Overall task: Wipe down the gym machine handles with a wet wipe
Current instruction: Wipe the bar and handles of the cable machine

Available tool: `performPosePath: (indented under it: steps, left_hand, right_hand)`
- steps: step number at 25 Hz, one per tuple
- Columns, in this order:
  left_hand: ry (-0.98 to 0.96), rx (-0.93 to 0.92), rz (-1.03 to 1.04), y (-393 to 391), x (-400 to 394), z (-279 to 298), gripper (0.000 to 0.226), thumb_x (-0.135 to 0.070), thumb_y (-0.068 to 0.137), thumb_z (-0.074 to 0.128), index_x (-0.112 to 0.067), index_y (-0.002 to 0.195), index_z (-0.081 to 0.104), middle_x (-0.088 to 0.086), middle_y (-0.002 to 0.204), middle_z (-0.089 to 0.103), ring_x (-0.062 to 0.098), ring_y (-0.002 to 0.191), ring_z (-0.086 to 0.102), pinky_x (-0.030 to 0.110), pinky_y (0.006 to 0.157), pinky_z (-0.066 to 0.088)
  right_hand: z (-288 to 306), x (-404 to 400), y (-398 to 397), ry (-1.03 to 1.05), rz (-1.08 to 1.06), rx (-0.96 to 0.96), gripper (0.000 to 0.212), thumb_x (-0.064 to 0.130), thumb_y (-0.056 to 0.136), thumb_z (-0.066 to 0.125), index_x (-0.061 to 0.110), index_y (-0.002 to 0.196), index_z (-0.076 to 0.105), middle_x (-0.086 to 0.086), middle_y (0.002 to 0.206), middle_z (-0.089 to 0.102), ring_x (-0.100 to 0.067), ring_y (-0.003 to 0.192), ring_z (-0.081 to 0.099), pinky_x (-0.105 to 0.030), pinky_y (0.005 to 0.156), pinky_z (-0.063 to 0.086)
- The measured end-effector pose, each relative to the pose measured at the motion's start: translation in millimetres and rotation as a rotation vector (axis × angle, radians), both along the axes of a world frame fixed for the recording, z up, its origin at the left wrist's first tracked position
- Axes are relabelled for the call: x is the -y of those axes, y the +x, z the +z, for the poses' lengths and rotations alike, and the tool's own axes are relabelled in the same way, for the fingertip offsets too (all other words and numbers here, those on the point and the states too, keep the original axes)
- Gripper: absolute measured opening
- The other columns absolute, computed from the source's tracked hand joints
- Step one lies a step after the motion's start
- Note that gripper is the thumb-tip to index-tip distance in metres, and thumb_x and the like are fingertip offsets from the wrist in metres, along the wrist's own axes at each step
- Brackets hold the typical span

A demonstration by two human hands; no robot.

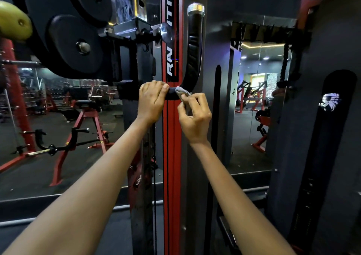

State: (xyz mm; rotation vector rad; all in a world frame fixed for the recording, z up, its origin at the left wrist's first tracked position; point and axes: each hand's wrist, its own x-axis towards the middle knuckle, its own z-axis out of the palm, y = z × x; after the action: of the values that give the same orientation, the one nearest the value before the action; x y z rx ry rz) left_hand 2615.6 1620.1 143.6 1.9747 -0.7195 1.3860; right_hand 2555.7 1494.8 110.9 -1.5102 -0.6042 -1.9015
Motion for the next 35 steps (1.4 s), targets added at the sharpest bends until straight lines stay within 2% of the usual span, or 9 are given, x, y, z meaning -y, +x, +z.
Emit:
performPosePath:
  steps: [5,9,12,16,19,24,28,31,35]
  left_hand:
    - [-0.026,-0.008,-0.027,-3.1,0.6,0.6,0.054,-0.043,0.093,0.022,-0.008,0.089,0.063,-0.001,0.084,0.055,0.016,0.089,0.05,0.024,0.089,0.024]
    - [-0.024,-0.016,-0.04,-7.2,1.4,1.7,0.052,-0.042,0.093,0.023,-0.009,0.089,0.062,-0.006,0.084,0.05,0.01,0.088,0.044,0.025,0.088,0.025]
    - [-0.025,-0.032,-0.046,-7.4,1.1,1.1,0.052,-0.042,0.093,0.023,-0.009,0.09,0.062,-0.007,0.086,0.049,0.007,0.089,0.041,0.024,0.089,0.024]
    - [-0.035,-0.001,-0.053,-6.7,1.4,-0.3,0.051,-0.041,0.093,0.024,-0.008,0.091,0.063,-0.001,0.087,0.055,0.013,0.091,0.047,0.028,0.093,0.026]
    - [-0.04,-0.02,-0.041,-8.0,1.6,0.4,0.052,-0.043,0.093,0.024,-0.008,0.091,0.063,-0.003,0.087,0.054,0.012,0.092,0.047,0.027,0.094,0.025]
    - [-0.015,-0.051,-0.016,-12.2,2.3,2.7,0.051,-0.044,0.092,0.024,-0.01,0.09,0.061,-0.007,0.087,0.052,0.008,0.09,0.044,0.027,0.093,0.027]
    - [-0.105,-0.03,0.022,-10.6,10.0,-0.8,0.039,-0.041,0.092,0.026,-0.016,0.08,0.053,-0.005,0.08,0.049,0.011,0.083,0.044,0.032,0.09,0.03]
    - [-0.177,-0.059,0.034,-12.5,17.5,0.1,0.037,-0.04,0.091,0.026,-0.017,0.077,0.05,-0.004,0.078,0.049,0.013,0.081,0.043,0.031,0.088,0.03]
    - [-0.208,-0.063,0.055,-19.1,24.8,2.3,0.047,-0.043,0.087,0.025,-0.009,0.076,0.056,-0.001,0.077,0.051,0.009,0.078,0.042,0.024,0.08,0.027]
  right_hand:
    - [23.9,13.4,-14.6,0.09,0.01,0.069,0.011,-0.011,0.073,0.065,-0.004,0.08,0.067,-0.014,0.077,0.058,-0.011,0.071,0.052,-0.01,0.067,0.043]
    - [11.8,1.0,-7.0,0.045,-0.014,-0.043,0.006,-0.008,0.074,0.065,-0.003,0.077,0.065,-0.013,0.076,0.054,-0.017,0.066,0.053,-0.026,0.057,0.049]
    - [-6.1,2.6,-12.9,-0.109,-0.025,-0.145,0.01,-0.007,0.074,0.066,-0.001,0.082,0.068,-0.01,0.077,0.057,-0.015,0.068,0.054,-0.026,0.06,0.05]
    - [44.8,23.8,-30.8,0.208,0.072,-0.009,0.015,-0.01,0.075,0.061,-0.001,0.084,0.068,-0.01,0.08,0.063,-0.008,0.071,0.056,-0.008,0.066,0.043]
    - [90.0,38.5,-28.9,0.317,0.163,-0.083,0.017,-0.006,0.075,0.059,0.005,0.082,0.07,0.002,0.076,0.066,0.004,0.067,0.057,-0.006,0.063,0.043]
    - [151.2,47.2,-11.3,0.187,0.176,-0.008,0.024,-0.004,0.072,0.055,0.008,0.081,0.073,0.001,0.08,0.072,0.002,0.076,0.062,-0.012,0.071,0.049]
    - [117.6,47.4,1.9,0.119,0.239,-0.041,0.025,-0.006,0.073,0.06,0.003,0.092,0.073,-0.004,0.086,0.072,0.002,0.083,0.061,-0.006,0.074,0.046]
    - [85.3,65.2,1.7,0.003,0.376,-0.152,0.022,-0.006,0.074,0.064,0.002,0.092,0.073,0.0,0.085,0.069,-0.001,0.078,0.064,-0.012,0.072,0.05]
    - [127.8,80.4,1.5,0.002,0.489,-0.16,0.026,-0.001,0.074,0.06,0.012,0.091,0.073,0.002,0.084,0.071,-0.003,0.078,0.068,-0.022,0.074,0.056]
